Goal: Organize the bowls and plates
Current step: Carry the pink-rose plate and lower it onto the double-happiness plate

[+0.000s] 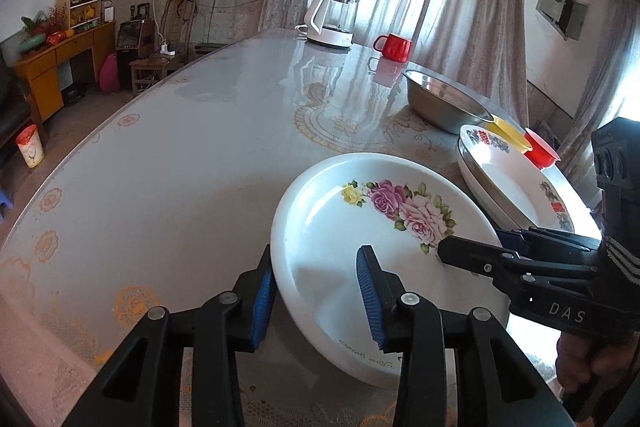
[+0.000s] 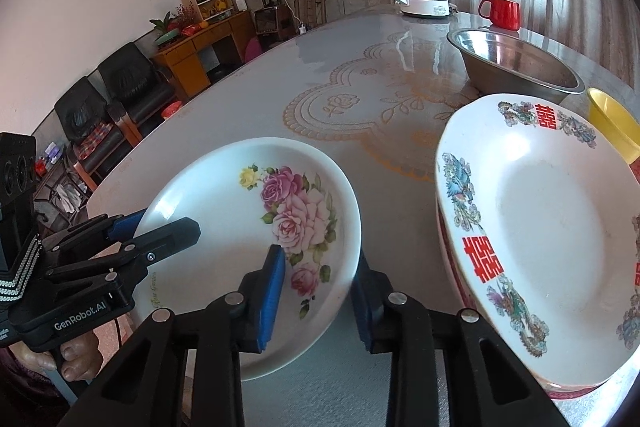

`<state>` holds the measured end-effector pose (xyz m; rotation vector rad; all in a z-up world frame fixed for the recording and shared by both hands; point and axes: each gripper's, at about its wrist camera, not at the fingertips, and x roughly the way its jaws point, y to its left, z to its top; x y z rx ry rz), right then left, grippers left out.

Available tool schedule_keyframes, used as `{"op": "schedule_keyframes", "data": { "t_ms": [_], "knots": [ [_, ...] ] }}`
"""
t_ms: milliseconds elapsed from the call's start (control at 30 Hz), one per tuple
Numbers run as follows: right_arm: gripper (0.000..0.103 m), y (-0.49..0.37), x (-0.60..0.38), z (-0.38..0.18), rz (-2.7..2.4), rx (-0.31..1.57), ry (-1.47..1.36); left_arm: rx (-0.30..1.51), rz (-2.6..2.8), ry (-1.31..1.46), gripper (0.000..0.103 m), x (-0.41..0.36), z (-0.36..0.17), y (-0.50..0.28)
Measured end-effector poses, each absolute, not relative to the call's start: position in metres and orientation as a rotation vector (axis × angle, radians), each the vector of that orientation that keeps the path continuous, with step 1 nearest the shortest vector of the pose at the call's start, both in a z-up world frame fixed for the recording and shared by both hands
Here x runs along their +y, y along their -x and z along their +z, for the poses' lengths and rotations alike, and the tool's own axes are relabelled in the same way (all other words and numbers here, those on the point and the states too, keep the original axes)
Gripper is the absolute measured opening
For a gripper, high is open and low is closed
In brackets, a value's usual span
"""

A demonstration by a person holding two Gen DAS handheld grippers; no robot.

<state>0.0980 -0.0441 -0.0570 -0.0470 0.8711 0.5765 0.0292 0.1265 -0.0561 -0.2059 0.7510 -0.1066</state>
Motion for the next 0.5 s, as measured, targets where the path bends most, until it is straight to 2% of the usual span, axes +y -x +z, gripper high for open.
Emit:
{"op": "schedule_keyframes", "data": {
  "t_ms": [500],
  "knots": [
    [0.030, -0.092, -0.066, -0.034, 0.531, 0.792, -0.068, 0.657, -0.174, 0.264, 0.038, 0.105, -0.014, -0.045]
  ]
}}
